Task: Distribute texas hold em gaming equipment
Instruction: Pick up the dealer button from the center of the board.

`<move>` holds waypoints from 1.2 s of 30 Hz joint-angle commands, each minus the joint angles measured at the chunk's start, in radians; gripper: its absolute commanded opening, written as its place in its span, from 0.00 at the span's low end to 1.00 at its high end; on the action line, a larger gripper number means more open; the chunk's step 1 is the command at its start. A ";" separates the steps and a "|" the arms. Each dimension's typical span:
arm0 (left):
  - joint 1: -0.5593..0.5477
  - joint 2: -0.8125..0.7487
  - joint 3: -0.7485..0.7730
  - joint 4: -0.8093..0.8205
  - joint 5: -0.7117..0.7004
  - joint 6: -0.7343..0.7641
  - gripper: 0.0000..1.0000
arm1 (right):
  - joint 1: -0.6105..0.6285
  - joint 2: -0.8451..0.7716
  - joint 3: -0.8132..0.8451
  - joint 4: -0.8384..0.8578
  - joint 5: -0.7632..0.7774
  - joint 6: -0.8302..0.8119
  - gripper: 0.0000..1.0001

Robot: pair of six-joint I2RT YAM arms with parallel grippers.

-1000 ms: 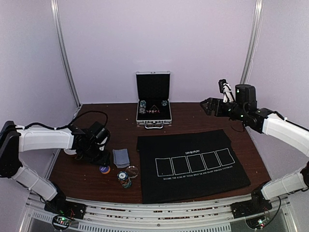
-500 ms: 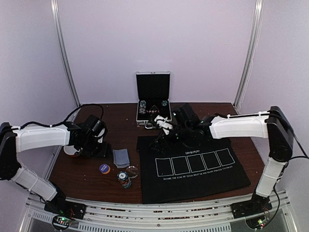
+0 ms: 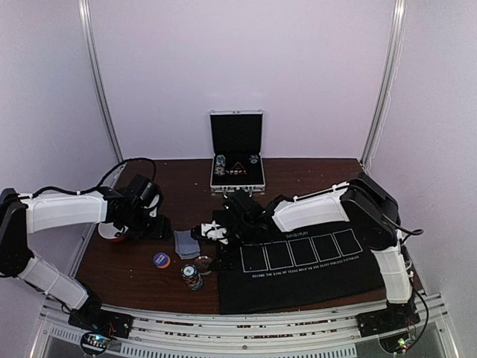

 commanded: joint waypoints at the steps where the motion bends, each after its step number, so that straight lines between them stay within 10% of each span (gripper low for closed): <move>1: 0.011 0.019 -0.009 0.037 0.009 0.005 0.66 | 0.019 0.032 0.054 -0.049 0.002 -0.038 0.96; 36: 0.024 0.042 0.008 0.047 0.001 0.025 0.66 | 0.051 0.134 0.150 -0.237 0.127 0.078 0.68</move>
